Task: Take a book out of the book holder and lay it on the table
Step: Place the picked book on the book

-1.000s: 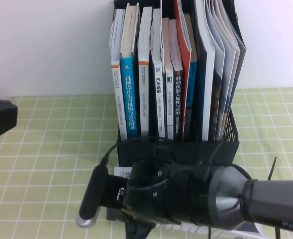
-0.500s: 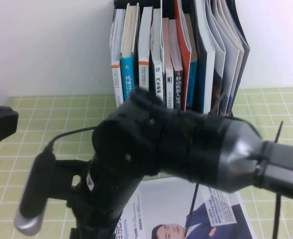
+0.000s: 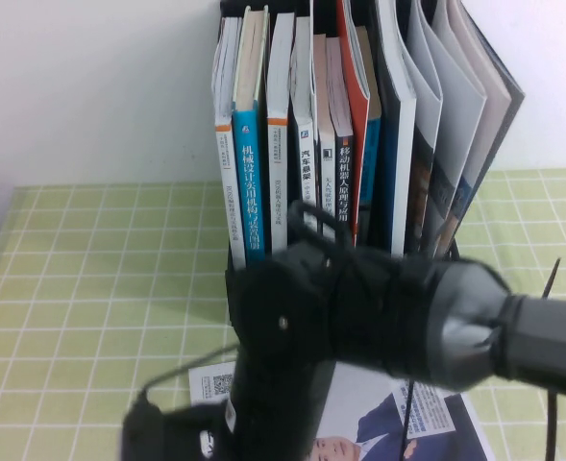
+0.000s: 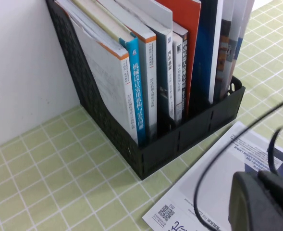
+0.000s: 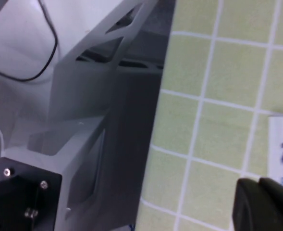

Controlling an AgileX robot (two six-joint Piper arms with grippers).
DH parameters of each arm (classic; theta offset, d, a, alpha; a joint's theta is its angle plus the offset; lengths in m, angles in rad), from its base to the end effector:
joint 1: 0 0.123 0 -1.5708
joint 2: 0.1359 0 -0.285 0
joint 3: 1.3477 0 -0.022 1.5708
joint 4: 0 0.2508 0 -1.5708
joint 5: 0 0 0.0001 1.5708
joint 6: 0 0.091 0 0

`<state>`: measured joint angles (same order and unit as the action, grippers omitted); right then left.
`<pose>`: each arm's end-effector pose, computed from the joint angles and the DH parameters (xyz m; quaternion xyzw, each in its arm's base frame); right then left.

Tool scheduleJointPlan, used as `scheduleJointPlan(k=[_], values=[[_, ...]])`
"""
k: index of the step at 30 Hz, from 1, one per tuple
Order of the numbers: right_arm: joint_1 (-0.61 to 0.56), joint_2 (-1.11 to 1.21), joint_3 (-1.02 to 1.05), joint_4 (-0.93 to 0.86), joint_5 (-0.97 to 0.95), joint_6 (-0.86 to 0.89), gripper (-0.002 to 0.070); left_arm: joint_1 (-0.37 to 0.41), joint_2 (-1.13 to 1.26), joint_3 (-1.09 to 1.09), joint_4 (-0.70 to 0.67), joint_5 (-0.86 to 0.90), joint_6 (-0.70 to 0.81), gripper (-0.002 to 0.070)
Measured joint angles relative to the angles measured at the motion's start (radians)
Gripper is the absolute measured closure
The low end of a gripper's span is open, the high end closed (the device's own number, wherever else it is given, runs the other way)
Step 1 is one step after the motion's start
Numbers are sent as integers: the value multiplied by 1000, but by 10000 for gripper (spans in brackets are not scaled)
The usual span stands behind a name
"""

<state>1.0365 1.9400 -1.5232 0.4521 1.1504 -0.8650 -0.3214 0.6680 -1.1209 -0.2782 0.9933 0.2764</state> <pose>0.1690 0.3569 0.2293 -0.7446 0.6325 0.2116 0.0262 0.0752 -0.0471 0.4386 0.2448 0.8032 -0.1504 0.5218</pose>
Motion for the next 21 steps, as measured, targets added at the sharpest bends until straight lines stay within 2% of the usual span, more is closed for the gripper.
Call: scheduleJointPlan(k=[4,12,21], values=[[-2,45,87,62,-52,-65,676,0,-7,0,6,2,-14,678],[-2,180,97,141,-135,-89,678,0,-7,0,7,4,-20,678],[0,213,97,73,-246,34,678,0,-10,0,11,13,-20,678]])
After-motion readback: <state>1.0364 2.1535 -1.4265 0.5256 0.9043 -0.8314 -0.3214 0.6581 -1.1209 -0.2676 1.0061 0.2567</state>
